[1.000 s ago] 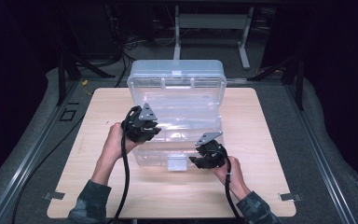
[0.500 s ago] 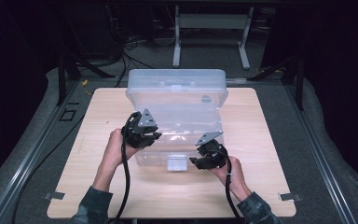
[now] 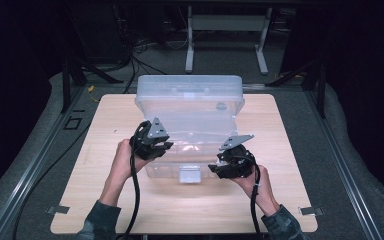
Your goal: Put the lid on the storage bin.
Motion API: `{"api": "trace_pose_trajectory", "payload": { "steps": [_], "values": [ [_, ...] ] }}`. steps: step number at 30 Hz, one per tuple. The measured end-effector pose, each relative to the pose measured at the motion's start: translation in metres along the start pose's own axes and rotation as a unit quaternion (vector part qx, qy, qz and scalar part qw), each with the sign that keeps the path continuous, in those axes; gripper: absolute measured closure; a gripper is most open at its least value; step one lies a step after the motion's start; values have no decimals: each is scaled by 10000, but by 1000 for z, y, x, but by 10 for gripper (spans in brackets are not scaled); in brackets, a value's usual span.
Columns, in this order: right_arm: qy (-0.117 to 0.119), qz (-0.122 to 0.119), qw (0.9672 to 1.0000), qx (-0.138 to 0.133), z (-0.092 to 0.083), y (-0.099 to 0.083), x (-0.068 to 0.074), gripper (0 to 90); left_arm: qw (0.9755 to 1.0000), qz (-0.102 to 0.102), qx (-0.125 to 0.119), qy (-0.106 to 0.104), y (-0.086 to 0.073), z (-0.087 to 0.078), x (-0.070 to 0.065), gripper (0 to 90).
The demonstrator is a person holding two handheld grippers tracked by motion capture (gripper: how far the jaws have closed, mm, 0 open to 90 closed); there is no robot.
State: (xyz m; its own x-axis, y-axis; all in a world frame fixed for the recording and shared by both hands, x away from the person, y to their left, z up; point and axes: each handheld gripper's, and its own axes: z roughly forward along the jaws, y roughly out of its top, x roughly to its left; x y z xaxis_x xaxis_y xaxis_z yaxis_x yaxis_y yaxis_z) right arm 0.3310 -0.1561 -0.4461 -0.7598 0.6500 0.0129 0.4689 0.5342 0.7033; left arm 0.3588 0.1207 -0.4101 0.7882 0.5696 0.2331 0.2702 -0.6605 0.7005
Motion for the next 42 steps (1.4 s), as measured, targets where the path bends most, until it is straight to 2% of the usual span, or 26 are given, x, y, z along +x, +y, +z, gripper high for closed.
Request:
{"api": "trace_pose_trajectory", "payload": {
  "steps": [5,6,9,12,15,17,18,19,20,21,22,23,24,25,26,28,29,30,34,38,40,42],
  "values": [
    [94,50,9996,-255,-16,9,2,486,10000,22,6,1,0,0,0,716],
    [88,60,9994,-332,-20,11,2,510,10000,17,15,-7,0,0,-1,716],
    [76,2,9986,-521,-30,20,4,520,10000,35,57,-4,1,0,-1,716],
    [-27,-78,9981,-617,-38,31,2,542,10000,18,35,-16,0,0,-1,716],
    [-155,-84,9972,-731,-40,43,-7,572,10000,5,28,-37,0,-1,-1,717],
    [-208,-58,9963,-837,-40,49,-16,640,10000,6,23,-52,-1,0,-1,717],
    [-214,-38,9949,-989,-39,52,-20,671,10000,-13,24,-67,-1,0,-1,716],
    [-444,-48,9944,-953,-39,55,-24,697,10000,3,40,-80,-2,-1,-1,716],
    [-521,-15,9940,-966,-37,59,-28,728,10000,1,33,-86,-2,0,-2,716],
    [-435,36,9936,-1038,-35,62,-33,770,9999,2,43,-105,-3,0,-2,716],
    [-472,130,9933,-1050,-34,65,-37,825,9999,2,50,-125,-3,0,-2,716],
    [-571,156,9921,-1109,-33,67,-40,895,9999,-41,43,-155,-4,1,-2,716],
    [-733,132,9914,-1074,-33,68,-42,900,9997,-81,62,-205,-4,1,-2,716],
    [-805,187,9899,-1154,-32,69,-43,900,9996,-95,93,-244,-5,1,-3,715],
    [-765,293,9898,-1169,-31,68,-46,900,9995,-98,124,-274,-5,2,-4,715],
    [-570,483,9892,-1258,-29,64,-49,900,9994,-99,139,-295,-6,2,-5,715],
    [-688,532,9890,-1197,-29,63,-48,900,9993,-126,134,-322,-7,3,-5,716],
    [-569,541,9891,-1242,-28,62,-49,900,9992,-161,109,-343,-9,3,-5,717],
    [-613,447,9908,-1117,-28,59,-45,900,9990,-218,92,-377,-11,3,-5,710],
    [-596,376,9915,-1094,-28,57,-43,900,9986,-360,62,-381,-14,2,-5,690],
    [-621,378,9916,-1073,-28,55,-42,900,9974,-505,63,-514,-17,0,-4,633],
    [-574,364,9920,-1061,-27,53,-42,900,9970,-537,150,-543,-18,-2,-6,556]
  ]
}}
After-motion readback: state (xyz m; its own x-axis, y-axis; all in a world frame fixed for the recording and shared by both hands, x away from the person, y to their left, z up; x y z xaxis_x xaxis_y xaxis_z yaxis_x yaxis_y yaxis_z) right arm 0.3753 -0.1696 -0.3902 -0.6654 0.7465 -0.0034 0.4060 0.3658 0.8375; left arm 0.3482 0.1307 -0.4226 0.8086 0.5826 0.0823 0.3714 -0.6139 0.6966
